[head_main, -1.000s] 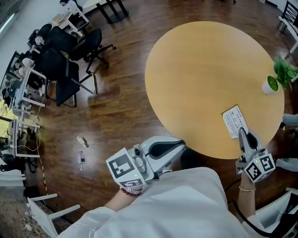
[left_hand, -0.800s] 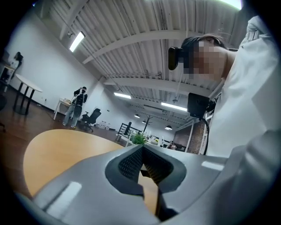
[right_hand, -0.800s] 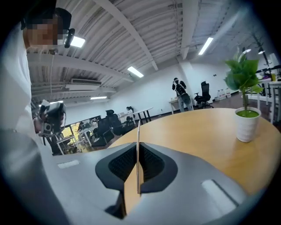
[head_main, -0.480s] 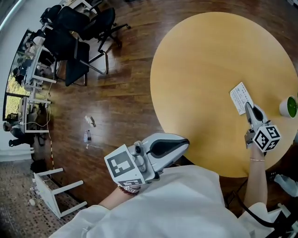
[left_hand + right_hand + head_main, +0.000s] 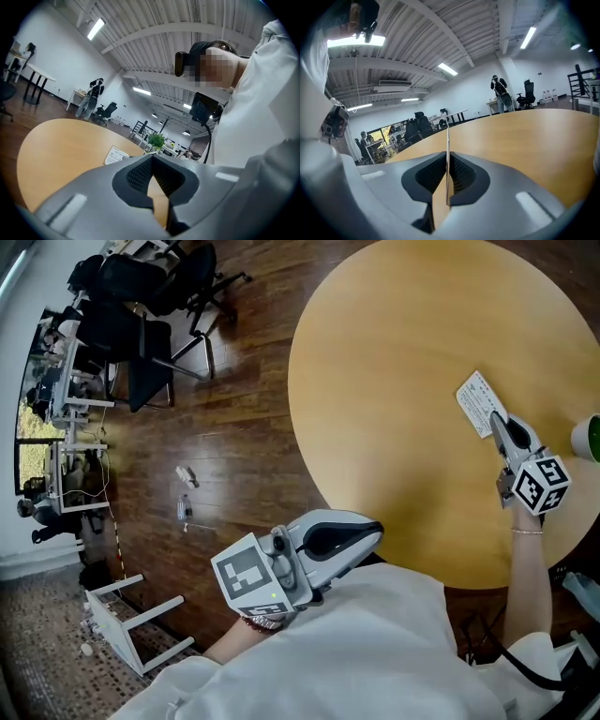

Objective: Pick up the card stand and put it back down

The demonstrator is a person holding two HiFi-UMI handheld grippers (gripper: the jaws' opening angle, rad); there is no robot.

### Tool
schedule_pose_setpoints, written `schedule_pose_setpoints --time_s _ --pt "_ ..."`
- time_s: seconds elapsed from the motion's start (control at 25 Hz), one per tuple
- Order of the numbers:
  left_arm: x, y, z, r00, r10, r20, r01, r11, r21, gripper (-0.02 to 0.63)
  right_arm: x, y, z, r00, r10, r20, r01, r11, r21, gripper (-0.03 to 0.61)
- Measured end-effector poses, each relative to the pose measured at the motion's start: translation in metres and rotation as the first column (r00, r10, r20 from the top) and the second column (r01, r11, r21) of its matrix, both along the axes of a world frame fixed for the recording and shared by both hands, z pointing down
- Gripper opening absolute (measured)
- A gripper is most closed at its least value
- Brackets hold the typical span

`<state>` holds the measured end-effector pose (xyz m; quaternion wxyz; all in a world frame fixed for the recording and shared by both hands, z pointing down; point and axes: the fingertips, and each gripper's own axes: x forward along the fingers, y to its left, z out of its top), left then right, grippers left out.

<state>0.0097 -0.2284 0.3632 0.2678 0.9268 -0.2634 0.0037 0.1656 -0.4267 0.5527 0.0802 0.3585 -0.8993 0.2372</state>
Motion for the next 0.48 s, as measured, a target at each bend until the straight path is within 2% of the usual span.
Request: schedule_pose_setpoints --time_s 0.12,0.24,0.36,0.48 --pt "-0.004 -0.003 0.012 0.999 -0.005 0.040 0.006 1.000 -0.014 -0.005 0.001 0.002 0.009 1.000 0.003 -0.015 -0.004 1.000 -0.020 0.023" --pt "-0.010 0.001 0.014 1.000 -0.015 0.021 0.015 1.000 -0.021 -0.005 0.002 0.005 0.016 0.998 0.043 -0.043 -0.045 0.998 -0.045 0.066" --pt "-0.015 0.005 0.014 1.000 -0.028 0.002 0.028 0.999 -0.016 -0.005 0.018 0.013 0.012 0.988 0.153 -0.022 -0.154 0.985 -0.075 0.152" --pt "-0.024 0.016 0.014 0.999 -0.049 -0.001 0.049 0.999 -0.013 -0.005 0.046 0.040 -0.003 0.960 0.279 -0.022 -0.279 0.956 -0.089 0.167"
